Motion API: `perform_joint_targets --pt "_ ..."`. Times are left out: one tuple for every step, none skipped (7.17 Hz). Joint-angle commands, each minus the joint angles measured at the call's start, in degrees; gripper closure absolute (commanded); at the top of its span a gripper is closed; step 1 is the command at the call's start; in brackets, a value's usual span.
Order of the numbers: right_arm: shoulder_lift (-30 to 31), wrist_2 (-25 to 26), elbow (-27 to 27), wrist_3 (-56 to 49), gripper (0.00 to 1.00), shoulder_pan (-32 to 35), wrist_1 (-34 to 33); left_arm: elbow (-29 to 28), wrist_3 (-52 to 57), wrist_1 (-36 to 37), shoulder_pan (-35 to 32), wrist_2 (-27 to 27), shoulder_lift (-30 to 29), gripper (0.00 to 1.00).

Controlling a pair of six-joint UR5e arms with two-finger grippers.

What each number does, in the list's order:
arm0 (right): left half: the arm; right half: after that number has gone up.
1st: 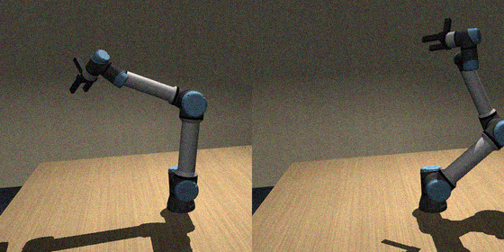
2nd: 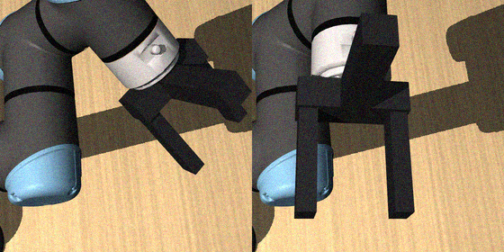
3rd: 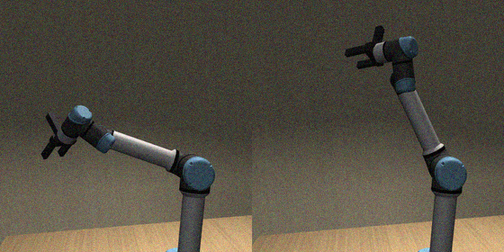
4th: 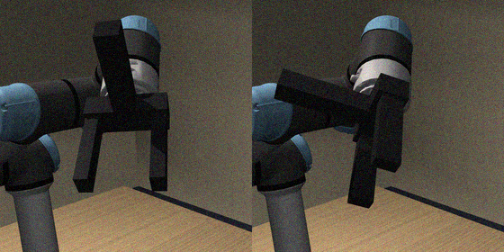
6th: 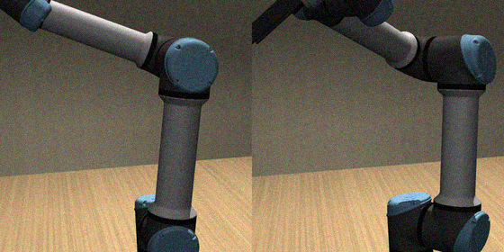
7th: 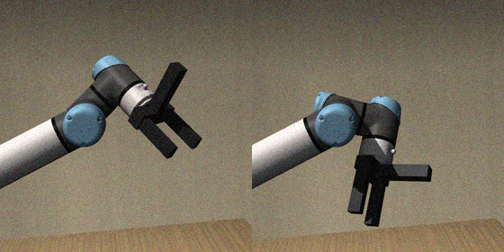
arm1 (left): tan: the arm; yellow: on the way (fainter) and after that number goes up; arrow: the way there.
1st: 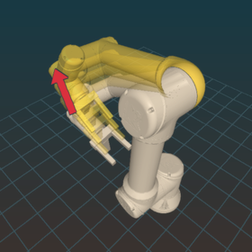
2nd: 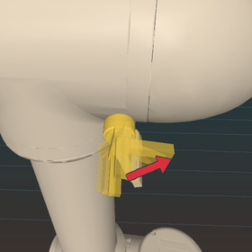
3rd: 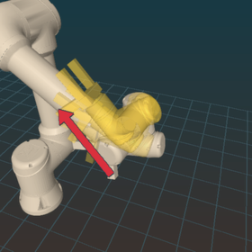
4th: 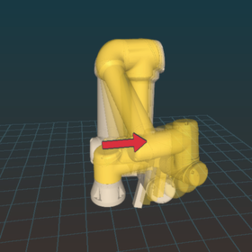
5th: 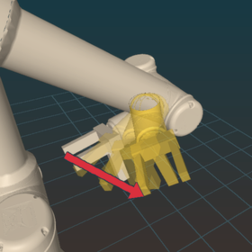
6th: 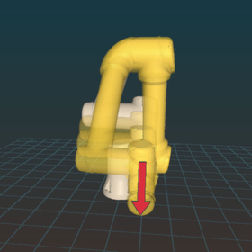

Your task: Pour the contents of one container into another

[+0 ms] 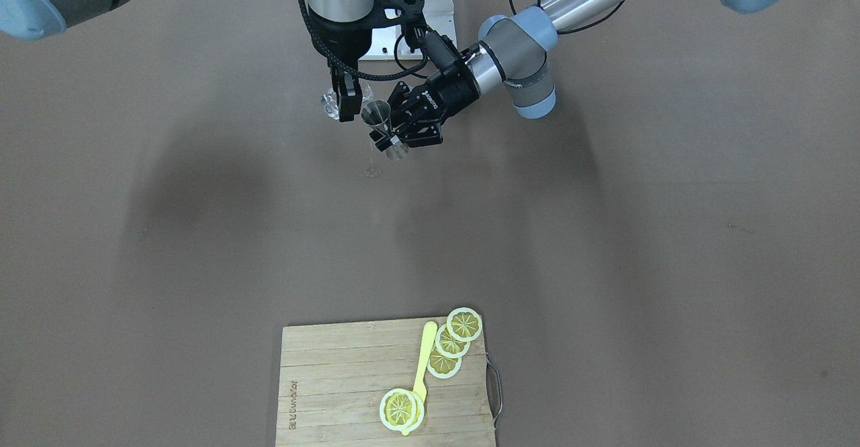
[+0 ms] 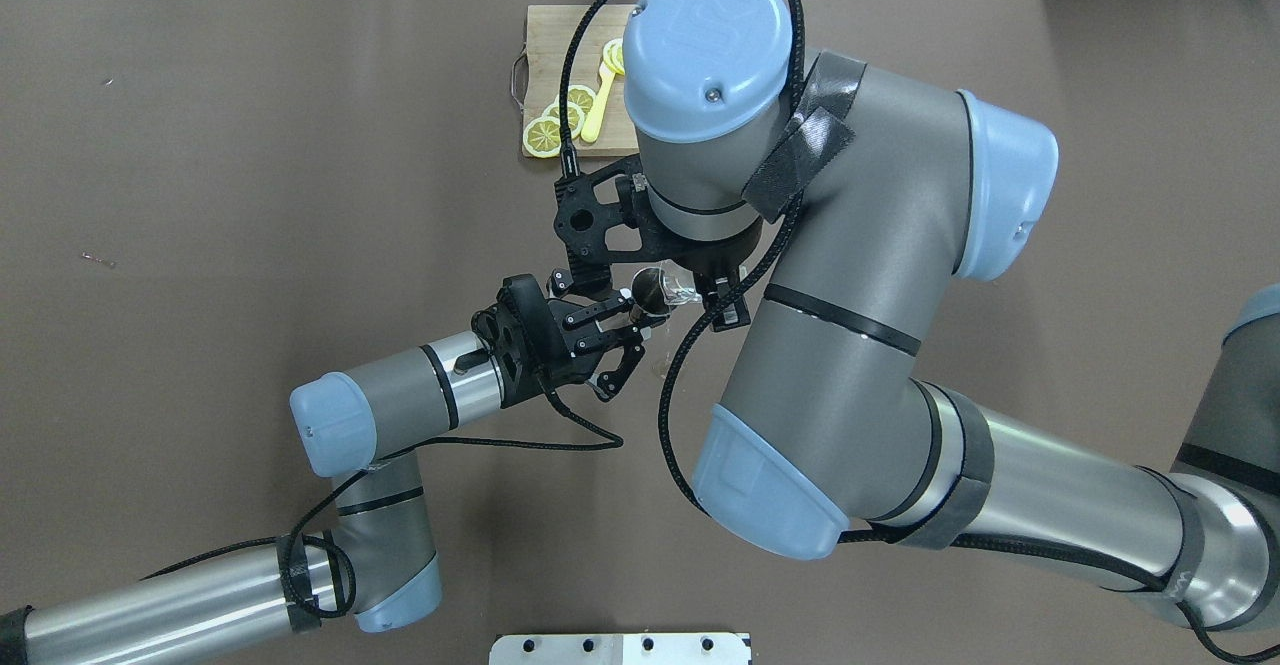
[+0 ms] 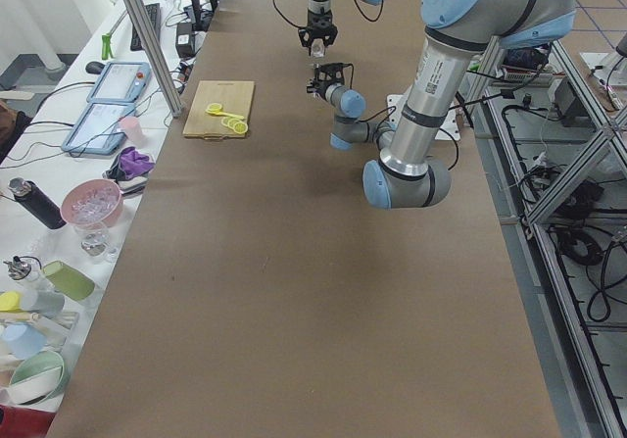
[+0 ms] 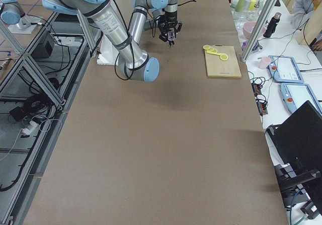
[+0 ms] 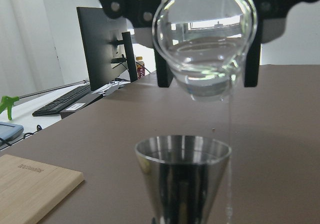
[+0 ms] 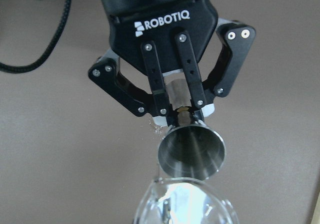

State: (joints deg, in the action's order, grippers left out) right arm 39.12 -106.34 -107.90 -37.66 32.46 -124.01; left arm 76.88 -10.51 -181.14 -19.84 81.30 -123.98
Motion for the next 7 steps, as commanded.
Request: perform_joint_targets --pt "-0.44 0.34 1.11 -1.27 1.0 -0.21 0.0 0.02 -0.03 0.0 0.07 0.0 -0.03 1.0" --pt "-0.53 0.34 1.38 -1.45 1.0 -0.21 0.0 -0.06 -0.03 0.0 0.07 0.0 0.06 1.0" --pt "-0.62 0.43 1.9 -1.54 1.0 -0.12 0.09 -0.06 -0.03 0.09 0.07 0.0 -0.03 1.0" --pt "-0.79 0.43 1.91 -1.54 1.0 -0.12 0.09 -0.06 -0.03 0.09 0.07 0.0 -0.03 1.0" --pt "-0.88 0.43 1.99 -1.54 1.0 -0.12 0.09 -0.06 -0.03 0.09 0.07 0.0 -0.03 1.0" --pt "-0.97 0.43 2.17 -1.54 1.0 -0.12 0.09 -0.06 -0.03 0.09 0.07 0.0 -0.03 1.0" --pt "-1.15 0.43 2.26 -1.54 1.0 -0.12 0.09 -0.06 -0.03 0.09 0.07 0.0 -0.03 1.0"
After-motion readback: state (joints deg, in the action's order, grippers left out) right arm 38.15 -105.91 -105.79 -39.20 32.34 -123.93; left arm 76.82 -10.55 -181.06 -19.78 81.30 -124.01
